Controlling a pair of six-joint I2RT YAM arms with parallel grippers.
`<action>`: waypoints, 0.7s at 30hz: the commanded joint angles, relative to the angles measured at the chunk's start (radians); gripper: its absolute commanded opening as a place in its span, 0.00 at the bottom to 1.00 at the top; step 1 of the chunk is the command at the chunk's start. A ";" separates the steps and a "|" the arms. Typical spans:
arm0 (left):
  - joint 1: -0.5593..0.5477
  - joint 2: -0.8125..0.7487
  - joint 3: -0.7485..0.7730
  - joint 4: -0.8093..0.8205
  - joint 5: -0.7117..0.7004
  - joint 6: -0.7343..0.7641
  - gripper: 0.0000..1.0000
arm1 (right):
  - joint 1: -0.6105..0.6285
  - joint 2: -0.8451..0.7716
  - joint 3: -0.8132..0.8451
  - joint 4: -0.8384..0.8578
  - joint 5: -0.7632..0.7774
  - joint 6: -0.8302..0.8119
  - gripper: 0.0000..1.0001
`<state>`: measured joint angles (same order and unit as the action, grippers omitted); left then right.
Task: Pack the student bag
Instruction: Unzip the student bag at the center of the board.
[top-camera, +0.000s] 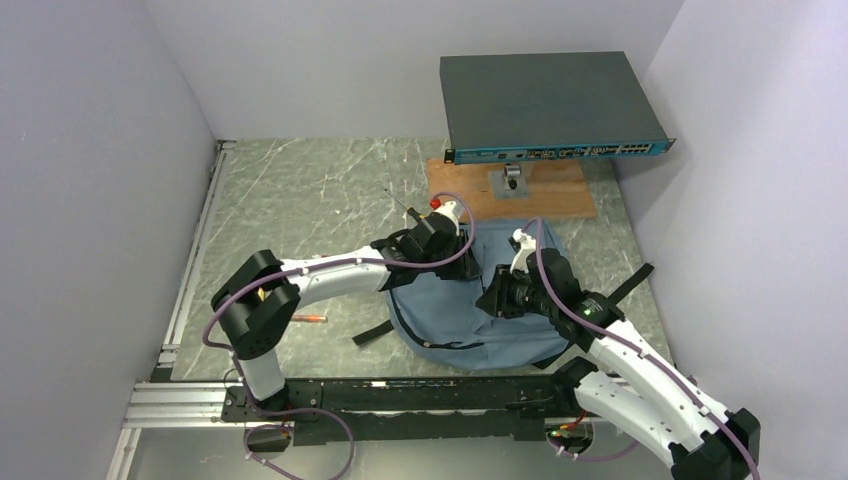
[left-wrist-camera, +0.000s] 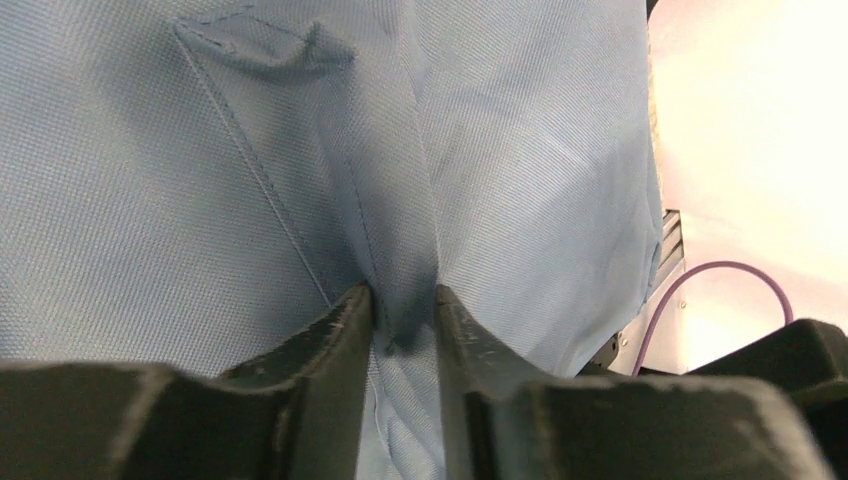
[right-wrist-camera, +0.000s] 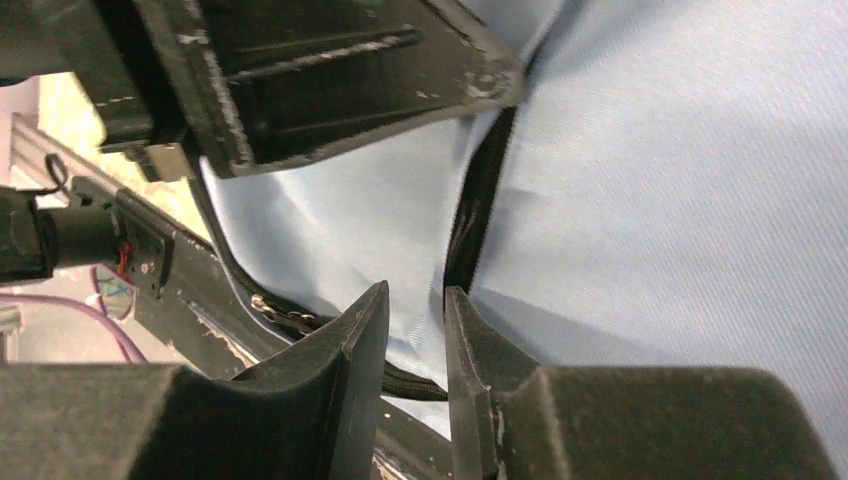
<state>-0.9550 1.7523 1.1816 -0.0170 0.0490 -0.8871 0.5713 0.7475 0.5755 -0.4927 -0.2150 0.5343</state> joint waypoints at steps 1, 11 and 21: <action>-0.004 0.005 0.012 0.007 0.041 0.021 0.28 | 0.005 -0.030 0.061 -0.116 0.076 0.031 0.29; 0.005 -0.027 -0.043 0.077 0.085 0.056 0.00 | -0.007 -0.038 0.130 -0.195 0.255 0.086 0.24; 0.006 -0.056 -0.064 0.096 0.122 0.068 0.01 | -0.013 0.015 0.064 -0.091 0.211 0.111 0.19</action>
<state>-0.9409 1.7489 1.1385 0.0711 0.1177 -0.8482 0.5625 0.7586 0.6483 -0.6338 -0.0376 0.6117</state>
